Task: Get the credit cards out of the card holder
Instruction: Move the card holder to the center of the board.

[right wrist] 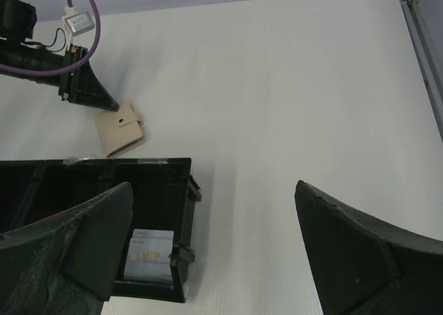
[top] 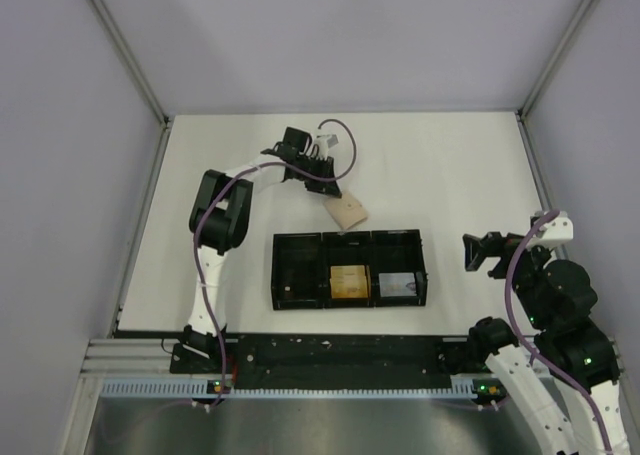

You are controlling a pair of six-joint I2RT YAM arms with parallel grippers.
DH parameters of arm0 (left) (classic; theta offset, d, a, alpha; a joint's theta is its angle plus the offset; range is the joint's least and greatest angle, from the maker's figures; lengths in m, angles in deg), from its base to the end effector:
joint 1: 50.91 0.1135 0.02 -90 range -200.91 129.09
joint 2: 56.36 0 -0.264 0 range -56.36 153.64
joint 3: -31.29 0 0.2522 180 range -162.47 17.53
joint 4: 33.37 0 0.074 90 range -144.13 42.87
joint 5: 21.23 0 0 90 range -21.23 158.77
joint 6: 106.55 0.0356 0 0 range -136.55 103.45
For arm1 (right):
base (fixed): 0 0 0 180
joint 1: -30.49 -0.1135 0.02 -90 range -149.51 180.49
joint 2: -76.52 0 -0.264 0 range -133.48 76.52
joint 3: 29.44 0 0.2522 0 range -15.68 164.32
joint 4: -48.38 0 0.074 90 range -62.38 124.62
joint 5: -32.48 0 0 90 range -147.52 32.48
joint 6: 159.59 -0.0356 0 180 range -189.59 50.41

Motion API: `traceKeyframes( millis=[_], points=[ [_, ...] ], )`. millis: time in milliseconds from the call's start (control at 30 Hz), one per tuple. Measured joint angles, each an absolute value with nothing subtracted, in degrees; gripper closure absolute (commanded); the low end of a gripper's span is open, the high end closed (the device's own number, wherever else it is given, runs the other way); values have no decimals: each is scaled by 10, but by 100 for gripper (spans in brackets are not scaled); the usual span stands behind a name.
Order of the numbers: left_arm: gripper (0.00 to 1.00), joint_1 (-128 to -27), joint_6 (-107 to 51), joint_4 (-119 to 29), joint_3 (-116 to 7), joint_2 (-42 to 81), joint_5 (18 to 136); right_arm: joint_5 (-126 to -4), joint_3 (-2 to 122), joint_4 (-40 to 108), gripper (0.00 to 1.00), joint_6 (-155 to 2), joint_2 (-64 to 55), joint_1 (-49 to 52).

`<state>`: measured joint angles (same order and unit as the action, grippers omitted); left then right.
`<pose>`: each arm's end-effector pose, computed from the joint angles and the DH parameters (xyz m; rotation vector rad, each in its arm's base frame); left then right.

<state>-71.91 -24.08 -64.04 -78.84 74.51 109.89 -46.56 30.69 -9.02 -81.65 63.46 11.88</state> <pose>0.4505 -0.1980 0.1450 0.6060 2.3919 -1.1004 0.0418 0.0069 0.3383 0.0398 1.7526 0.2238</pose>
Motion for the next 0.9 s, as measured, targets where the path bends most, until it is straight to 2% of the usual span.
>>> traceKeyframes(
  millis=[33, 333, 467, 633, 900],
  points=[
    [100, -719, -237, -644, -787, 745, 1097, -466, 307, -90, 1, -816, 635, 119],
    [100, -686, -240, -651, -753, 720, 1090, -469, 307, -86, 1, -816, 635, 118],
    [100, -623, -273, -629, -644, 643, 1048, -472, 307, -83, 1, -815, 635, 116],
    [100, -539, -335, -605, -492, 513, 933, -480, 307, -82, 1, -811, 635, 114],
    [100, -479, -448, -594, -286, 322, 754, -501, 307, -82, 1, -805, 635, 110]
  ],
)
